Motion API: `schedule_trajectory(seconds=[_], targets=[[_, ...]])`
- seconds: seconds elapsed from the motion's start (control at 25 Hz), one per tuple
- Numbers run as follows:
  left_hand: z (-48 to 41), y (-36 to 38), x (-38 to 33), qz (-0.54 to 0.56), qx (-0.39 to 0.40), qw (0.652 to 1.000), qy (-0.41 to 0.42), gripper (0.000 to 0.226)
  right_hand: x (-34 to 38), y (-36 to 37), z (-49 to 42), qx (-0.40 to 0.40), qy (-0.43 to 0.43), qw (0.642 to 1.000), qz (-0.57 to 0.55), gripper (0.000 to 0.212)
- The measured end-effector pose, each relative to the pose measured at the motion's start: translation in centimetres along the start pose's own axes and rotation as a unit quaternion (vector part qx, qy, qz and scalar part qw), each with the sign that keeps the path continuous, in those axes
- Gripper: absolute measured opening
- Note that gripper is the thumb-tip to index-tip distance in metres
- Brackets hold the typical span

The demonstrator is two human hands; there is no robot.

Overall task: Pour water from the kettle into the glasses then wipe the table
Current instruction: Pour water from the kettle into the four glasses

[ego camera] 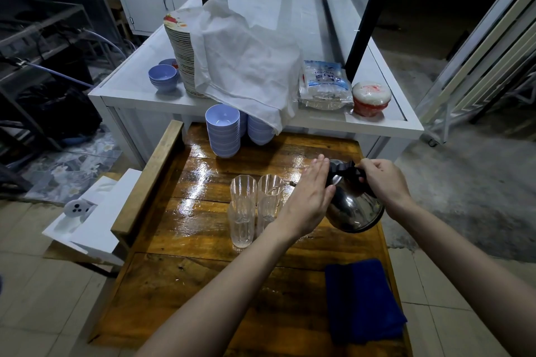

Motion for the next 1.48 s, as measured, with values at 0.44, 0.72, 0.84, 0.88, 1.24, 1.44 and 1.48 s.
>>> schedule_trajectory(seconds=[0.44,0.72,0.84,0.88,1.24,1.44,1.48], targets=[[-0.1,-0.6,-0.1,-0.004,0.004,1.000,-0.001,0.060,0.9,-0.3,0.0,-0.008,-0.006,1.000,0.012,0.040],[0.0,-0.5,-0.5,-0.004,0.011,1.000,0.006,0.060,1.2,-0.8,0.2,-0.017,-0.020,0.999,0.021,0.042],[0.1,-0.5,-0.5,-0.001,0.011,1.000,0.006,0.060,1.6,-1.0,0.3,-0.025,-0.029,0.999,0.038,0.042],[0.1,-0.5,-0.5,0.002,0.011,1.000,0.005,0.060,1.7,-1.0,0.4,-0.028,-0.032,0.998,0.043,0.042],[0.2,-0.7,-0.4,-0.001,0.006,1.000,0.003,0.060,1.7,-0.7,0.1,-0.023,-0.040,0.998,0.043,0.043],[-0.2,-1.0,-0.8,-0.022,0.014,1.000,0.016,0.058,0.5,-0.5,0.2,-0.043,0.003,0.999,-0.009,0.044],[-0.4,-1.1,-0.8,-0.026,0.016,0.999,0.018,0.058,0.2,-0.5,0.3,-0.046,0.017,0.998,-0.026,0.044]])
Point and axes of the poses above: each hand's wrist, its own z-axis away from the middle knuckle, its own y-axis out of the palm, x = y × z, the point moved 4 cm from there along -z, towards the middle knuckle, and after that the axes turned 2 degrees about z, right-handed, at the moved point
